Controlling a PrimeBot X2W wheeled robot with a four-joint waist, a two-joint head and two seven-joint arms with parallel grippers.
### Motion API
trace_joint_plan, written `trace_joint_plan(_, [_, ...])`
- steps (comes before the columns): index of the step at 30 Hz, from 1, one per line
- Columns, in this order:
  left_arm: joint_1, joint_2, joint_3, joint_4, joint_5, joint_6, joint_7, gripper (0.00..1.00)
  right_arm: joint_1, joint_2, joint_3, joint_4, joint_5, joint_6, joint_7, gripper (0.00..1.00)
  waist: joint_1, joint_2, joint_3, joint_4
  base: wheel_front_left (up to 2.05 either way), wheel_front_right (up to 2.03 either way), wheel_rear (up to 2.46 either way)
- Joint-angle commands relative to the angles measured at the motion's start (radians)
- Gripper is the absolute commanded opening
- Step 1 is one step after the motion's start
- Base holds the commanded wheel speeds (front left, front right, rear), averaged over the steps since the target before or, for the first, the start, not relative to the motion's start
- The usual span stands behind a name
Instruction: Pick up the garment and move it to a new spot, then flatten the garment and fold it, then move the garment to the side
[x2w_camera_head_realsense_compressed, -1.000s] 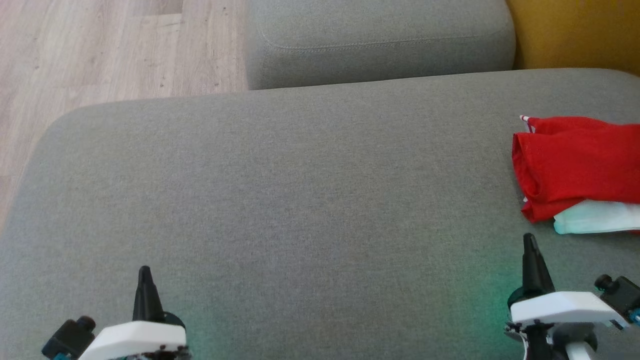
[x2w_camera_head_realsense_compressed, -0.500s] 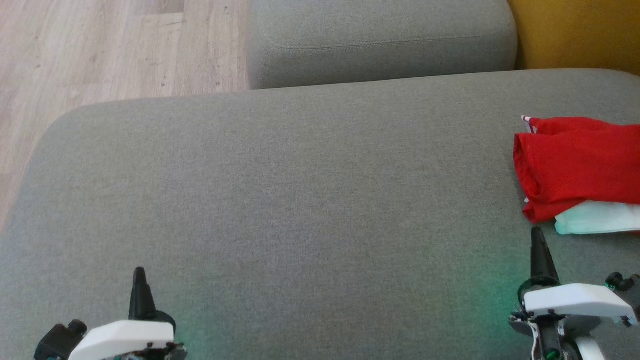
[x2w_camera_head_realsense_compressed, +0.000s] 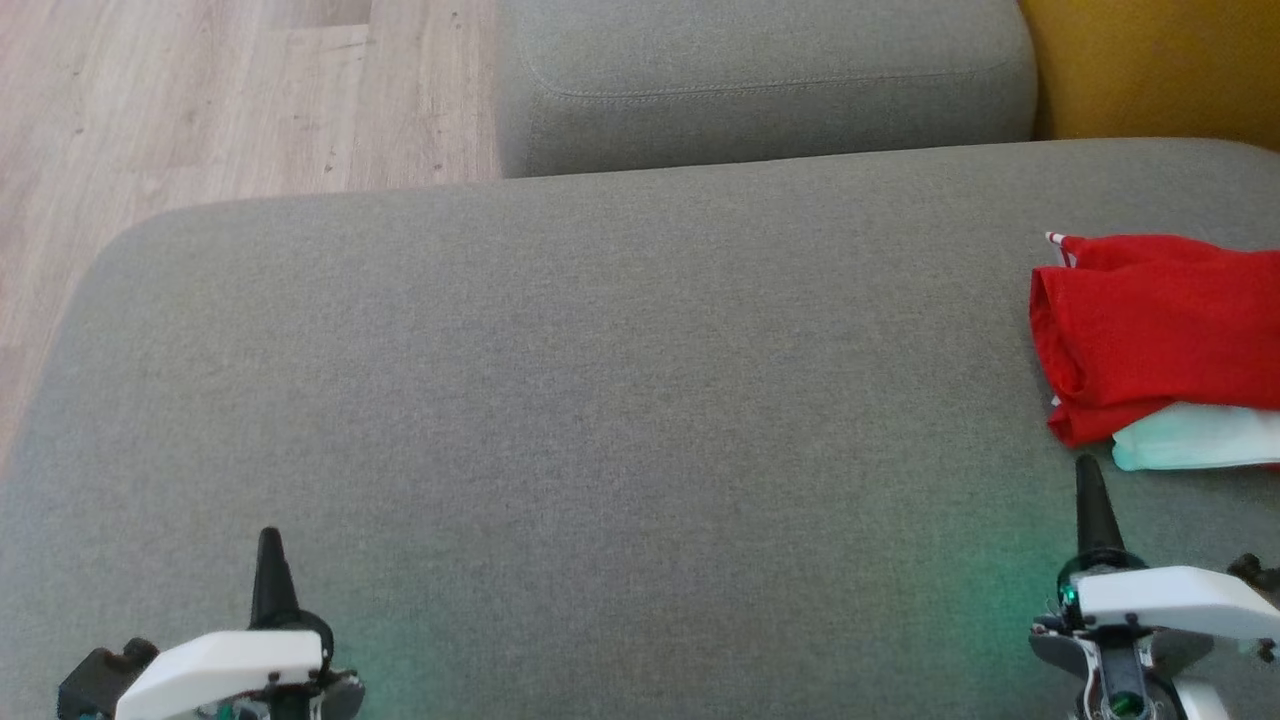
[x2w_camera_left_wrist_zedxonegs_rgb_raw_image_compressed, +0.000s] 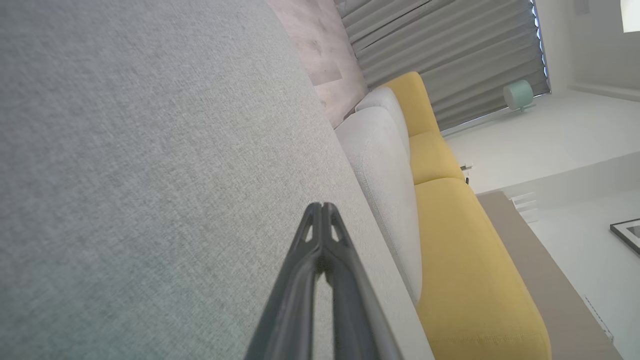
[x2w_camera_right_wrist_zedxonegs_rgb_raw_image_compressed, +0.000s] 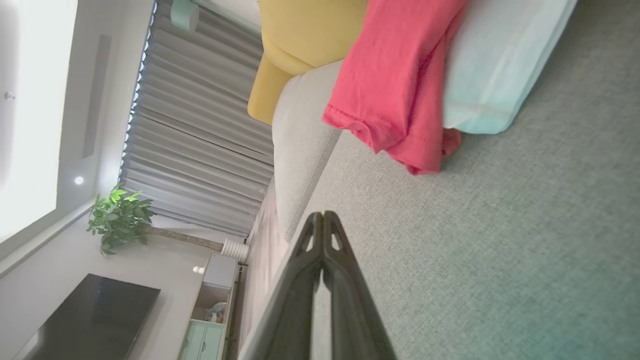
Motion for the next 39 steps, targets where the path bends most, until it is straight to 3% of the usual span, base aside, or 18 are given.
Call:
trace_joint_plan(1, [-0.058, 0.003, 0.032, -0.034, -0.025, -0.011, 0.007, 0.0, -0.061, -0.016, 0.008, -0.039, 0.032, 0.005, 0.008, 0.0, 0.0, 0.0, 0.0, 0.0, 0.0, 0.0, 0.0])
trace_joint_plan(39, [-0.103, 0.004, 0.106, -0.037, -0.365, -0.054, 0.119, 0.0, -0.09, -0.016, -0.05, -0.064, 0.436, 0.007, 0.12, 0.0, -0.0001, 0.0, 0.002, 0.009, 0.0, 0.0, 0.0])
